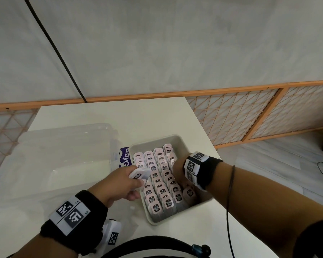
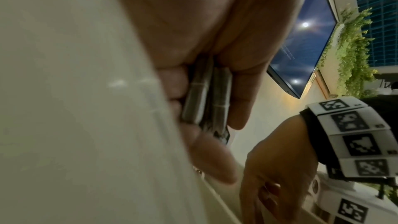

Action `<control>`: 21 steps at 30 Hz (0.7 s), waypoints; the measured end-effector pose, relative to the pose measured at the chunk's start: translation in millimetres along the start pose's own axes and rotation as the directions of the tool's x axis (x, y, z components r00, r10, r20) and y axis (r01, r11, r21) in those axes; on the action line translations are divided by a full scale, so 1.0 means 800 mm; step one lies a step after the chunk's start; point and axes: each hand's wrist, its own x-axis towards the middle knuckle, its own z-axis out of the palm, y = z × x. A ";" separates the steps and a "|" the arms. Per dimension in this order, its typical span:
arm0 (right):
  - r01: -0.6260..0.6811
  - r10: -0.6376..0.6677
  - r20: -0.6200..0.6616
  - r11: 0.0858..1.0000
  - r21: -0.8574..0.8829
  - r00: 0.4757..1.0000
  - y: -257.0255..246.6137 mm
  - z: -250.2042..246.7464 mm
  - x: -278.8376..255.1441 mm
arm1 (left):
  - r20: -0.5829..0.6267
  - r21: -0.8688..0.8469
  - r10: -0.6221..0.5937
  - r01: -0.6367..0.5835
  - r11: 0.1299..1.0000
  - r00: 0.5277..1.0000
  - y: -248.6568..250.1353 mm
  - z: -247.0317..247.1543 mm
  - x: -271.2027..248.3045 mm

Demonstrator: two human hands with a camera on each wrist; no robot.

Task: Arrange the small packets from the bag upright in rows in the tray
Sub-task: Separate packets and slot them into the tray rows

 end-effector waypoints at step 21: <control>0.096 -0.032 -0.099 0.646 0.757 0.995 -0.025 -0.028 -0.031 | -0.053 -0.061 -0.014 0.011 0.998 0.999 0.016 -0.003 -0.010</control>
